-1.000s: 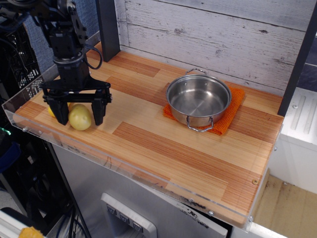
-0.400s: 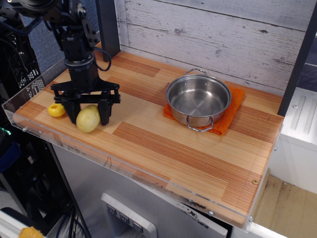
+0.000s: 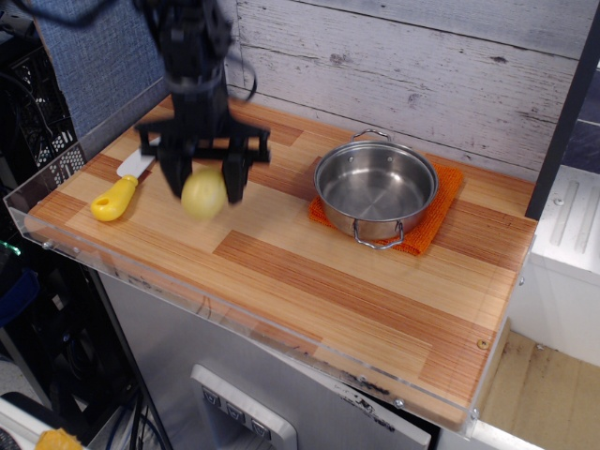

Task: Move potato into pot

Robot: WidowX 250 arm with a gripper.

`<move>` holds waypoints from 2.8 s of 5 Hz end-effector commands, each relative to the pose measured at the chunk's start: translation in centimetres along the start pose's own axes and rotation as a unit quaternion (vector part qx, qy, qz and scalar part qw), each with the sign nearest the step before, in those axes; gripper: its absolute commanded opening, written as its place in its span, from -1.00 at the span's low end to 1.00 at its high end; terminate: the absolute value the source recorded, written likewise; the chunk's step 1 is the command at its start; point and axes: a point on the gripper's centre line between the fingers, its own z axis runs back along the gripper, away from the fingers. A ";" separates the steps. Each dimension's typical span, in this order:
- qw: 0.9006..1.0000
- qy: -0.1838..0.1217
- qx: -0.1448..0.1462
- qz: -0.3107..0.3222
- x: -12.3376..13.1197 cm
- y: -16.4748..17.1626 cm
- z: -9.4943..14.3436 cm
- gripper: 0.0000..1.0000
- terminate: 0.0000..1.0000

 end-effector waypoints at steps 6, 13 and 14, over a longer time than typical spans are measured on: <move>0.985 -0.050 -0.022 -0.165 4.0 -13.0 3.7 -1.00 -1.00; 0.981 -0.115 -0.022 -0.156 2.5 -9.6 15.3 1.00 -1.00; 0.983 -0.101 -0.032 -0.153 3.1 -8.2 18.7 1.00 -1.00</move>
